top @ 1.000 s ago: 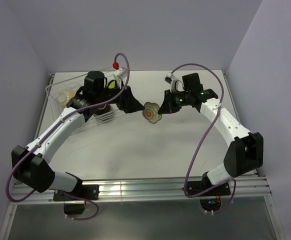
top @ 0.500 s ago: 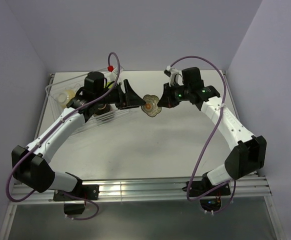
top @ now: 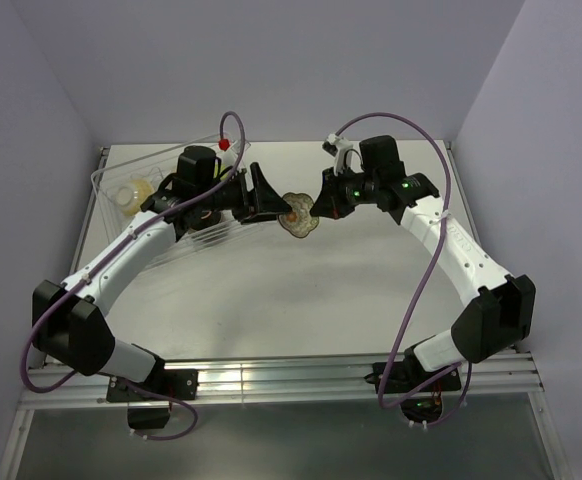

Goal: Load the bowls into the dish rack

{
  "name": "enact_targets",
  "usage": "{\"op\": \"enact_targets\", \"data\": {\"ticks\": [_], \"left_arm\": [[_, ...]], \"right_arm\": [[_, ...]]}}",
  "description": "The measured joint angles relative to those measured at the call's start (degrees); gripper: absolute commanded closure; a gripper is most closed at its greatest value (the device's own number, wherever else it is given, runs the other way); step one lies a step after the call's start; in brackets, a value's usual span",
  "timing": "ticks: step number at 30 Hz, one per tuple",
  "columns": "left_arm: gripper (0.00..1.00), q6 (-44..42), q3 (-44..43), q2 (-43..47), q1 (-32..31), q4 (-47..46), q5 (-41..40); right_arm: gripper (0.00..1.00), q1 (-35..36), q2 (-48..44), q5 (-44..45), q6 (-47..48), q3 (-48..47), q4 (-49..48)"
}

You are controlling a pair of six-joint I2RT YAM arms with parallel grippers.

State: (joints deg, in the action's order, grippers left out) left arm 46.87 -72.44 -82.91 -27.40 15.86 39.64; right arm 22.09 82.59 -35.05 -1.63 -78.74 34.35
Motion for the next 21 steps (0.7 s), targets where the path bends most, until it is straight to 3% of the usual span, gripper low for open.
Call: {"op": "enact_targets", "data": {"ticks": [16,20,21], "left_arm": [[0.23,4.92,2.01,-0.61,0.31,-4.02,2.99],[0.34,5.16,2.38,-0.61,0.31,-4.28,3.15],[0.41,5.22,2.56,-0.61,0.31,-4.44,3.21]], "right_arm": [[1.0,0.87,-0.04,-1.01,-0.26,-1.03,0.83],[1.0,1.03,-0.04,-1.25,-0.31,-1.29,0.83],[1.0,1.05,-0.04,-1.25,-0.33,-1.29,0.85]]}}
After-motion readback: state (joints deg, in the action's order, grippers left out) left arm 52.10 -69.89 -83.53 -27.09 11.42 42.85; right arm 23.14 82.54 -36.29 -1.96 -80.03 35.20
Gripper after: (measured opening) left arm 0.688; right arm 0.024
